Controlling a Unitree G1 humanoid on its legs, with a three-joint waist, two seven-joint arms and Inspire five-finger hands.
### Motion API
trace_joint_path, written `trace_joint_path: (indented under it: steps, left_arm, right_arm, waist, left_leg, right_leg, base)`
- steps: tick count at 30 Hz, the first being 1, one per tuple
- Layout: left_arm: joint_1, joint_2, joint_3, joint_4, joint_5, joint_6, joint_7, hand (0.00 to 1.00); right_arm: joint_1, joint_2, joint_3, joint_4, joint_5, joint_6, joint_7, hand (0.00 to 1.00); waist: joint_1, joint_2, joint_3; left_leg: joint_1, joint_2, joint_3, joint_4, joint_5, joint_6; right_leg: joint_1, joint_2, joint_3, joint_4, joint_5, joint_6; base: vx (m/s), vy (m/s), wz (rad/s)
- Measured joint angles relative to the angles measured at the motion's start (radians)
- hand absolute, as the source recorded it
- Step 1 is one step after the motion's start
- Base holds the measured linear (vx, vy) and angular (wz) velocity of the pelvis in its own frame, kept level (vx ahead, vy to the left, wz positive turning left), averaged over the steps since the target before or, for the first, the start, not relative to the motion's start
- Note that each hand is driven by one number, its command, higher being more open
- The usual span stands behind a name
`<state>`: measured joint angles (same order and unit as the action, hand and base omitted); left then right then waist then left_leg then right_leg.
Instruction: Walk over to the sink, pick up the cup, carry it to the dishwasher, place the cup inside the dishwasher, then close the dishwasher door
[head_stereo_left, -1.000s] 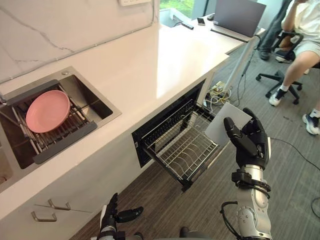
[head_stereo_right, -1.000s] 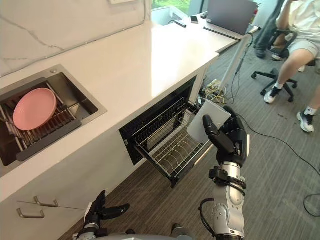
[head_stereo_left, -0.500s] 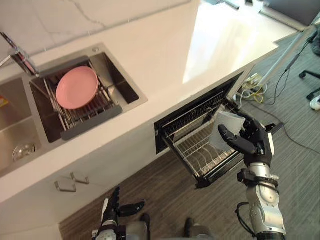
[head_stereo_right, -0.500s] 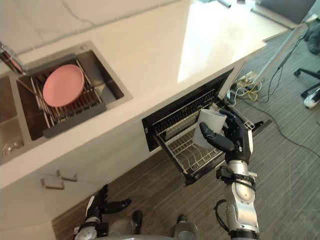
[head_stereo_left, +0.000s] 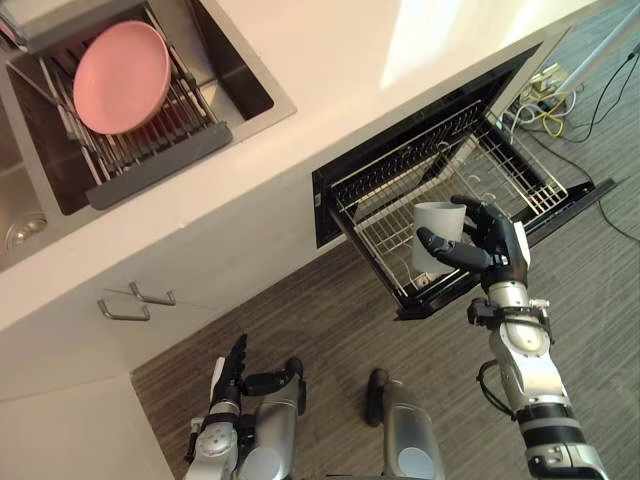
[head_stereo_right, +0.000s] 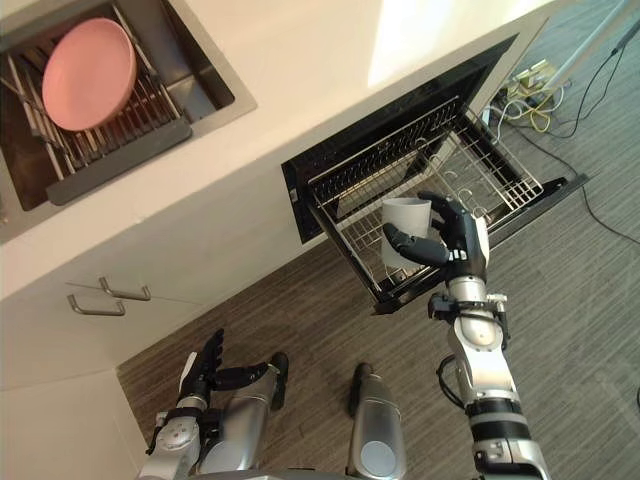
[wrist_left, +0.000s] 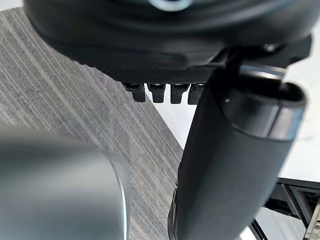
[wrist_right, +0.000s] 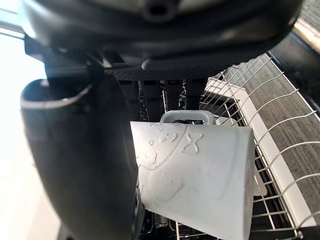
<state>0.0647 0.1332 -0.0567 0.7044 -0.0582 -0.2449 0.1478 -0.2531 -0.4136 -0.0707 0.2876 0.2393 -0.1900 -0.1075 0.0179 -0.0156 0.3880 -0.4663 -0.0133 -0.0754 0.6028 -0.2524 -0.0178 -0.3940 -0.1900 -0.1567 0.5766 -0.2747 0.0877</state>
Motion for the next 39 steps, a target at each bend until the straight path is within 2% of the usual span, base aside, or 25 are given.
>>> trace_joint_path:
  steps: [6,14,19,24,28,33,39]
  left_arm:
    - [-0.026,0.004,-0.008,-0.003,0.0,-0.019,0.007,1.0]
    - [-0.058,0.003,-0.012,0.002,0.0,-0.03,0.02,1.0]
    - [-0.085,0.001,-0.032,0.019,0.0,-0.03,0.03,1.0]
    - [-0.105,-0.018,-0.033,0.042,0.0,-0.031,0.047,1.0]
    - [-0.12,-0.02,-0.04,0.054,0.0,-0.03,0.052,1.0]
    - [-0.132,-0.027,-0.039,0.068,0.0,-0.03,0.069,1.0]
    - [-0.158,-0.053,-0.039,0.077,-0.001,-0.029,0.088,1.0]
  right_arm:
    - [-0.167,-0.086,0.022,0.125,-0.026,0.015,-0.032,0.0]
    - [-0.41,-0.2,0.139,0.25,-0.089,0.023,-0.047,0.0]
    - [-0.5,-0.216,0.207,0.339,-0.126,0.042,-0.044,0.0]
    - [-0.556,-0.215,0.273,0.412,-0.204,0.061,-0.029,0.0]
    - [-0.569,-0.213,0.278,0.475,-0.256,0.077,-0.02,0.0]
    - [-0.626,-0.199,0.278,0.574,-0.31,0.11,-0.025,0.0]
    - [-0.679,-0.186,0.275,0.608,-0.322,0.12,-0.04,0.0]
  waist:
    - [0.015,0.003,0.029]
    - [0.023,0.004,0.048]
    - [0.047,0.003,0.048]
    - [0.056,0.003,0.048]
    - [0.077,0.003,0.049]
    - [0.084,0.005,0.05]
    - [0.093,0.016,0.056]
  left_leg:
    - [-0.035,0.0,-0.001,0.018,-0.002,0.001]
    - [-0.082,0.002,-0.006,0.029,-0.004,0.004]
    - [-0.085,0.001,-0.009,0.017,-0.004,0.004]
    - [-0.086,-0.001,-0.023,0.001,-0.002,0.006]
    - [-0.08,-0.002,-0.028,-0.018,0.003,0.005]
    - [-0.074,-0.003,-0.039,-0.049,0.016,0.003]
    - [-0.065,-0.002,-0.046,-0.092,0.035,-0.005]
  right_leg:
    - [-0.03,0.0,0.001,0.008,0.002,0.001]
    - [-0.061,0.003,-0.01,-0.005,0.007,0.003]
    - [-0.061,0.003,-0.016,-0.02,0.009,0.002]
    - [-0.05,0.004,-0.033,-0.043,0.015,0.0]
    - [-0.038,0.003,-0.041,-0.069,0.023,0.001]
    - [-0.028,0.003,-0.05,-0.096,0.037,-0.003]
    - [-0.021,0.002,-0.066,-0.113,0.048,-0.003]
  base:
    - [0.0,0.0,0.0]
    - [0.03,0.006,0.03]
    - [0.04,0.006,0.03]
    - [0.04,0.013,0.08]
    - [0.04,0.024,0.04]
    - [0.03,0.018,0.07]
    - [0.03,-0.008,0.09]
